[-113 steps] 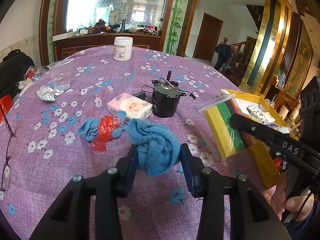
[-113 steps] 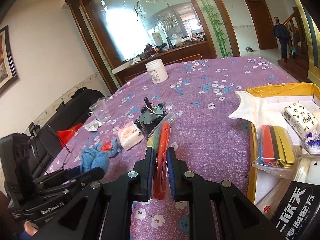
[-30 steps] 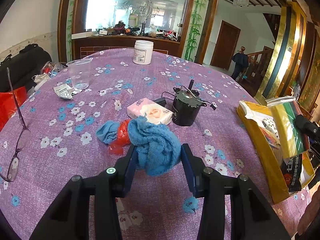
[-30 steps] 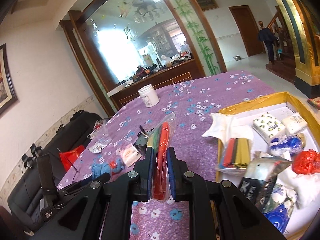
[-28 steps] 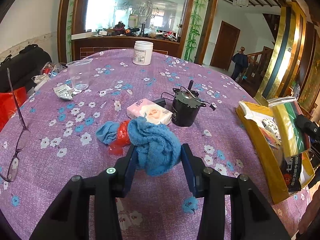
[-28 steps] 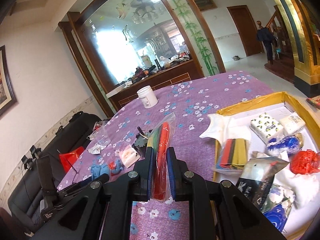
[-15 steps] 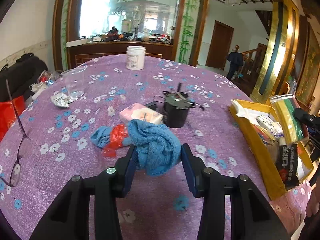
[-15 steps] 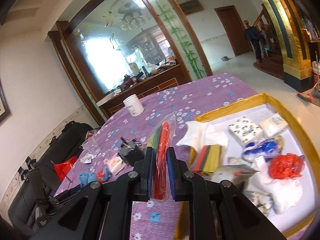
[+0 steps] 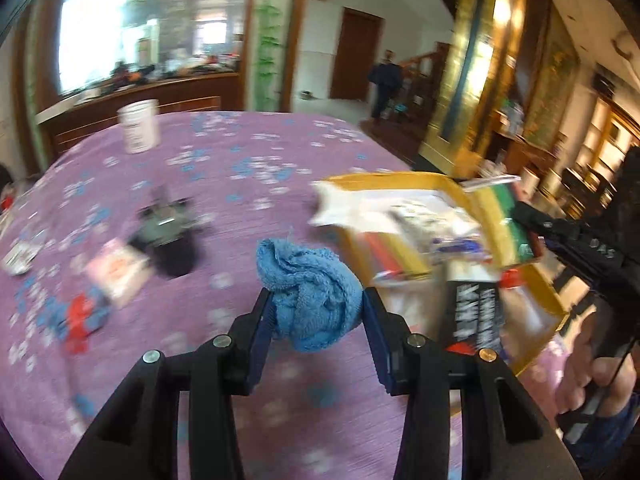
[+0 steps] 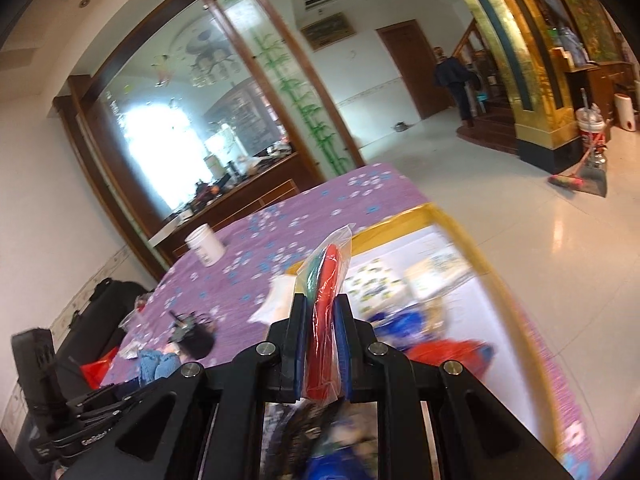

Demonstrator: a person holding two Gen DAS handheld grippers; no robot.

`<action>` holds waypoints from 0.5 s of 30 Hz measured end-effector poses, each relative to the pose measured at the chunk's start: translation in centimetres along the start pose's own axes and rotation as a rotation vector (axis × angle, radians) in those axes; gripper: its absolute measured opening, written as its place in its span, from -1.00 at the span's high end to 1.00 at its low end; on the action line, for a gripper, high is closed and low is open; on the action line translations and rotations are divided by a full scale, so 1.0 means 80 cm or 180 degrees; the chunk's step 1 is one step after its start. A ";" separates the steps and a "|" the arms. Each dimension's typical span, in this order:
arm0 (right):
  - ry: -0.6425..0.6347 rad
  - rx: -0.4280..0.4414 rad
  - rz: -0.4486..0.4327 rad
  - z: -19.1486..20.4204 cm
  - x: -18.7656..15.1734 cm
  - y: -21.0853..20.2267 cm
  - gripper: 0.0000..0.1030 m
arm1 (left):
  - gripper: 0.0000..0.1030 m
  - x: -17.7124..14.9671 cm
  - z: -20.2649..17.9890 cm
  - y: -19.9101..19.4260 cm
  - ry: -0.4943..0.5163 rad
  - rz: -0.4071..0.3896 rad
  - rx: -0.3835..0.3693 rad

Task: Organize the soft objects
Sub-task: 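Lower the blue towel and striped pack into the tray and open both grippers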

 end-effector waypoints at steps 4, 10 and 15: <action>0.0056 -0.0150 0.0064 -0.033 0.010 0.004 0.71 | 0.18 0.009 -0.070 0.037 0.0277 0.0180 -0.0201; 0.0093 -0.0214 0.0290 -0.063 0.018 0.024 0.71 | 0.15 0.008 -0.143 0.095 0.0653 0.0341 -0.0284; 0.0094 -0.0335 0.0492 -0.082 0.019 0.043 0.71 | 0.15 0.012 -0.165 0.132 0.0671 0.0590 -0.0347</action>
Point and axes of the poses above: each gripper's, at about its wrist camera, not at the fingertips, and y roughly the way its jaws point, z to its left, x to its top, the point moved 8 cm from there along y, roughly the way its jaws point, and after that the axes turned 5 degrees about -y, right-handed, at the moved point
